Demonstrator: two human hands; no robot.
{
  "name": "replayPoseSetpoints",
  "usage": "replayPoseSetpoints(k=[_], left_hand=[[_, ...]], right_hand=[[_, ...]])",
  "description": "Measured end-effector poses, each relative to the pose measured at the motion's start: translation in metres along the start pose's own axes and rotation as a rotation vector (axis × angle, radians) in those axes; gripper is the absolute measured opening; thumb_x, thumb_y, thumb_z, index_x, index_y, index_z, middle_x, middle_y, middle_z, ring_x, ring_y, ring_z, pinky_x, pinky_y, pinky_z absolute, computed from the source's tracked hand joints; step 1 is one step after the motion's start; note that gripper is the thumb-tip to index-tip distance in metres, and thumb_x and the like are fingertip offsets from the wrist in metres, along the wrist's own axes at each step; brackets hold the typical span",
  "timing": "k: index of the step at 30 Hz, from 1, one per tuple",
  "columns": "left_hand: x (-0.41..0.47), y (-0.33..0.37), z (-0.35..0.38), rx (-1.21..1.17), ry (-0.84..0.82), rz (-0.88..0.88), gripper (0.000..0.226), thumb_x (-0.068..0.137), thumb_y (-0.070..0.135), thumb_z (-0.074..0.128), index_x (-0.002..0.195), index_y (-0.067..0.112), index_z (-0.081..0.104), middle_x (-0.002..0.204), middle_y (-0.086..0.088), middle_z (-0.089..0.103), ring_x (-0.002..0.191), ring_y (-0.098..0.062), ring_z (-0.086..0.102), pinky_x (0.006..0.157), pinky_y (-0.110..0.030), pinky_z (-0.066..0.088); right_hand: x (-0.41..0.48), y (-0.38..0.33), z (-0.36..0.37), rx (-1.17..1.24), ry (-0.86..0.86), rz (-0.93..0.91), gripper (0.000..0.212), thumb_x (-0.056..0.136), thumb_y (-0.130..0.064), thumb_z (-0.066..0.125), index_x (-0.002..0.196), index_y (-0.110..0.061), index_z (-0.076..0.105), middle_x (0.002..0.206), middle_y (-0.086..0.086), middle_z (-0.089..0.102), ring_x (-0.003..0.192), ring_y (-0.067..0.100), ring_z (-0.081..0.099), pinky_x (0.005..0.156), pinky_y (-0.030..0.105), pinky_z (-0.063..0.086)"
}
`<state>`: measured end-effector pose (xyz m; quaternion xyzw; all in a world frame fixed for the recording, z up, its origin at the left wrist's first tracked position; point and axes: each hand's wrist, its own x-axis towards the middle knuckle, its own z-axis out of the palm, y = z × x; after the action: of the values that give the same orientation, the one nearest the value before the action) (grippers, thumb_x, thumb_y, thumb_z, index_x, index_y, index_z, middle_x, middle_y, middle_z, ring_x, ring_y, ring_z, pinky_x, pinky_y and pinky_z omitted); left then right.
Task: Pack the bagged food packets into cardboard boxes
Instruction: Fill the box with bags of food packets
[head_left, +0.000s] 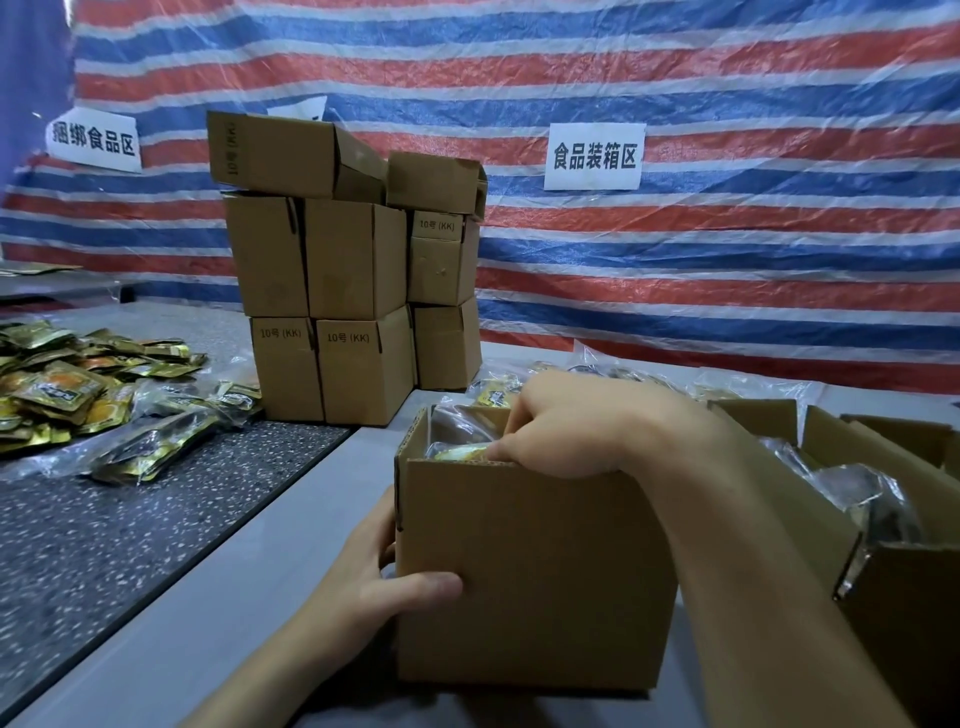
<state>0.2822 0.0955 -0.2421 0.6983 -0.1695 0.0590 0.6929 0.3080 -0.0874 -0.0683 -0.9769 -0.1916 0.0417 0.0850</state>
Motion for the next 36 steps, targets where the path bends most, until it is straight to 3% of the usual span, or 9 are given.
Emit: replayPoseSetpoints(k=[7,11,18,21,24,27,31,33,36], left_hand=[[0.001,-0.001,0.001,0.018,0.014,-0.002,0.063,0.057,0.041,0.085,0.116,0.042,0.066,0.119,-0.005,0.074,0.111,-0.025,0.070,0.085,-0.038,0.058],[0.000,-0.001,0.001,0.011,0.010,0.009,0.062,0.056,0.041,0.086,0.115,0.043,0.067,0.118,-0.004,0.074,0.110,-0.024,0.071,0.083,-0.036,0.059],[0.000,0.000,-0.001,0.049,-0.021,0.032,0.073,0.056,0.049,0.091,0.123,0.039,0.065,0.122,-0.006,0.072,0.112,-0.024,0.069,0.084,-0.031,0.058],[0.000,-0.001,-0.002,0.097,-0.006,0.054,0.078,0.054,0.043,0.088,0.128,0.033,0.063,0.123,-0.005,0.072,0.112,-0.020,0.069,0.085,-0.029,0.056],[0.002,-0.005,-0.002,0.108,-0.006,0.052,0.087,0.054,0.039,0.086,0.133,0.020,0.057,0.121,-0.005,0.073,0.110,-0.020,0.070,0.084,-0.029,0.056],[0.001,-0.006,-0.002,0.096,-0.001,0.061,0.087,0.052,0.037,0.086,0.132,0.018,0.057,0.119,-0.004,0.073,0.108,-0.019,0.070,0.081,-0.027,0.057],[0.001,-0.005,-0.003,0.128,0.003,0.097,0.091,0.051,0.040,0.087,0.134,0.018,0.058,0.122,-0.008,0.071,0.114,-0.024,0.067,0.087,-0.030,0.055],[0.002,-0.005,-0.002,0.107,-0.028,0.101,0.089,0.052,0.038,0.088,0.135,0.020,0.058,0.123,-0.011,0.070,0.116,-0.028,0.066,0.091,-0.037,0.055],[0.002,-0.002,0.000,0.106,-0.046,0.098,0.090,0.052,0.045,0.092,0.135,0.031,0.059,0.124,-0.010,0.070,0.116,-0.027,0.066,0.091,-0.038,0.055]], right_hand=[[-0.001,-0.001,0.000,-0.037,-0.042,0.043,0.034,0.101,-0.033,0.044,0.124,-0.023,0.067,0.120,0.000,0.066,0.107,0.018,0.062,0.100,0.040,0.051],[0.002,-0.001,0.000,-0.057,-0.088,0.066,0.040,0.100,-0.041,0.043,0.129,-0.023,0.064,0.128,0.000,0.063,0.117,0.021,0.059,0.105,0.042,0.046],[0.001,0.002,0.000,0.032,-0.210,0.045,0.039,0.099,-0.041,0.044,0.115,-0.019,0.072,0.111,0.000,0.071,0.103,0.014,0.066,0.096,0.037,0.052],[-0.006,0.003,-0.006,0.022,-0.214,-0.030,0.035,0.097,-0.046,0.053,0.112,-0.023,0.074,0.101,-0.007,0.073,0.093,0.008,0.067,0.084,0.028,0.054],[-0.010,0.007,-0.009,0.051,-0.136,-0.164,0.030,0.098,-0.043,0.058,0.125,-0.033,0.067,0.106,-0.016,0.068,0.097,0.005,0.062,0.085,0.026,0.052],[-0.010,0.006,-0.008,0.078,-0.128,-0.204,0.042,0.100,-0.039,0.058,0.141,-0.041,0.049,0.120,-0.018,0.054,0.113,0.008,0.054,0.091,0.025,0.047],[-0.004,0.003,-0.002,0.035,-0.291,-0.105,0.039,0.099,-0.054,0.052,0.126,-0.031,0.068,0.118,-0.013,0.066,0.109,0.008,0.060,0.096,0.030,0.048],[-0.002,0.002,-0.001,0.051,-0.285,-0.006,0.052,0.092,-0.067,0.053,0.113,-0.024,0.074,0.108,-0.007,0.072,0.101,0.011,0.067,0.093,0.033,0.053],[-0.002,0.003,0.000,0.004,-0.181,-0.101,0.052,0.092,-0.068,0.053,0.116,-0.025,0.072,0.108,-0.007,0.070,0.101,0.011,0.065,0.092,0.032,0.052]])
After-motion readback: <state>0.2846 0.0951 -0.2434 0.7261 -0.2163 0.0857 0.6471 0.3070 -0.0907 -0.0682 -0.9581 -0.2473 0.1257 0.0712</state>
